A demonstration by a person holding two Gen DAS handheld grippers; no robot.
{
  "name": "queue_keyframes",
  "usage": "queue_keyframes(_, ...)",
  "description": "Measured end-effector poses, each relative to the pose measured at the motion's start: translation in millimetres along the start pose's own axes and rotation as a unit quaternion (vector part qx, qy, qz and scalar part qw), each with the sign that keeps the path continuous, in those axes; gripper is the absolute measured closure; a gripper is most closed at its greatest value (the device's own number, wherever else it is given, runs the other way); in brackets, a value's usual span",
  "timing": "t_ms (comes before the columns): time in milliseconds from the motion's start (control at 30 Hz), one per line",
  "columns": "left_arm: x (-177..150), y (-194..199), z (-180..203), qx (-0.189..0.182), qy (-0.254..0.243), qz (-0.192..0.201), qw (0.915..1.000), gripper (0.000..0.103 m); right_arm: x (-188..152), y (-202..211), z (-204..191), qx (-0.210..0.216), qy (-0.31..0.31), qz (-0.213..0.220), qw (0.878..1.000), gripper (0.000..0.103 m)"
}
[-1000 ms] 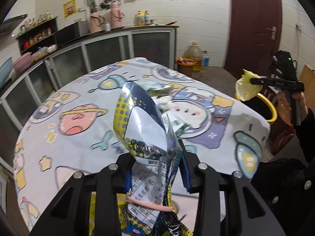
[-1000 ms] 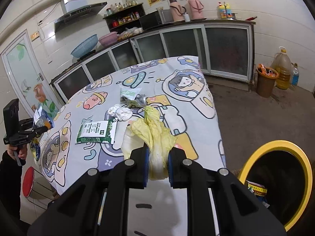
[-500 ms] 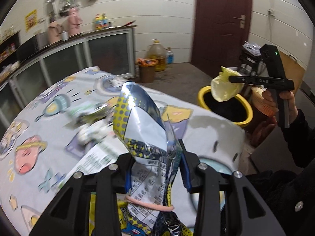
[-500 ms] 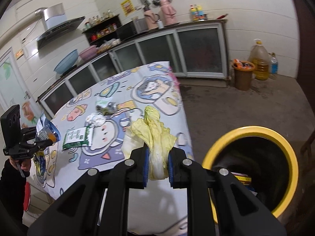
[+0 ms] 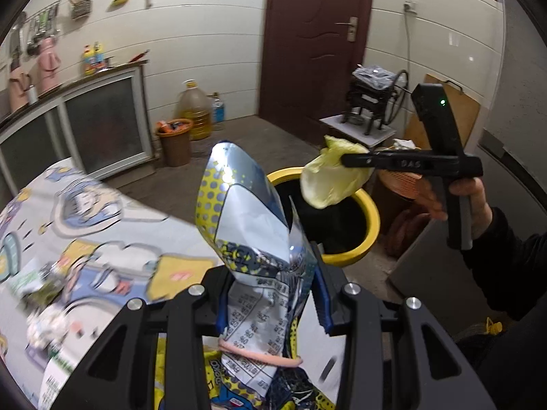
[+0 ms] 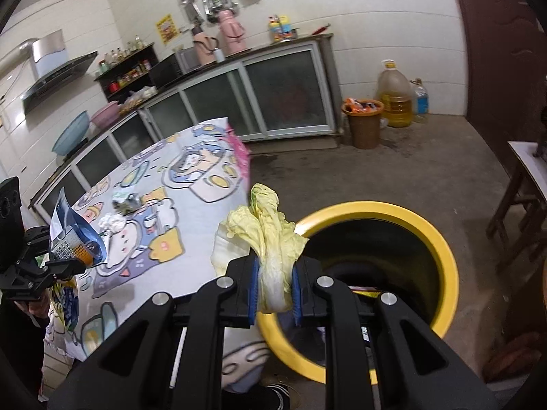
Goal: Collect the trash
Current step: 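Carry the snack bag and cabbage leaf over to the yellow-rimmed bin, then open both tools over the bin to drop the bag and leaf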
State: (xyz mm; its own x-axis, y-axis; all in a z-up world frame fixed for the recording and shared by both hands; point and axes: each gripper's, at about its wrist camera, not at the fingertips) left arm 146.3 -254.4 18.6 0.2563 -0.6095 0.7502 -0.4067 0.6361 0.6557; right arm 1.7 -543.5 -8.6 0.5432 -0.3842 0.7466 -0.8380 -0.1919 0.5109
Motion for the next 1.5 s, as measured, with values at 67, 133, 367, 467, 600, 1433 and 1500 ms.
queue_keyframes(67, 7.1, -10.9, 13.4, -0.013, -0.006, 0.001, 0.9999, 0.067, -1.7, 2.9, 7.2, -0.005, -0.006, 0.001, 1.0, 0.088)
queue_keyframes(133, 13.6, -20.8, 23.5, -0.02, -0.014, 0.0, 0.9997, 0.067, -3.8, 5.3, 14.0, -0.011, -0.009, 0.001, 1.0, 0.088)
queue_keyframes(367, 39.8, -52.7, 51.6, -0.031, -0.015, 0.002, 0.9994, 0.067, -10.6, 8.0, 34.1, -0.029, -0.025, 0.002, 0.999, 0.088)
queue_keyframes(467, 47.1, -66.2, 61.2, -0.015, -0.014, 0.003, 0.9998, 0.067, -13.9, 6.3, 41.2, -0.051, -0.025, 0.002, 0.998, 0.088)
queue_keyframes(600, 57.9, -89.9, 66.2, -0.02, 0.007, -0.006, 0.9997, 0.067, -18.1, 0.7, 51.1, -0.063, -0.032, -0.004, 0.998, 0.088)
queue_keyframes(1433, 70.0, -191.5, 102.1, 0.006, 0.02, -0.062, 0.9979, 0.067, -34.9, -42.1, 103.4, -0.115, -0.077, -0.059, 0.989, 0.088)
queue_keyframes(1500, 71.8, -195.6, 102.9, 0.005, 0.021, -0.065, 0.9977, 0.067, -35.0, -43.8, 105.0, -0.118, -0.076, -0.061, 0.988, 0.088)
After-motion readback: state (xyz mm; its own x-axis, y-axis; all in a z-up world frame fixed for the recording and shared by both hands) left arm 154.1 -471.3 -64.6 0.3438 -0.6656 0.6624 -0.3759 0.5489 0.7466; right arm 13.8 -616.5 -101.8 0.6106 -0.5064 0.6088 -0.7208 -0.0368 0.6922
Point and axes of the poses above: each gripper's, at about its wrist camera, not at the fingertips, and y roughly against the way its jaws point, z to its right, x to its top, and after that the axes turned 15 degrees about x, right-handed
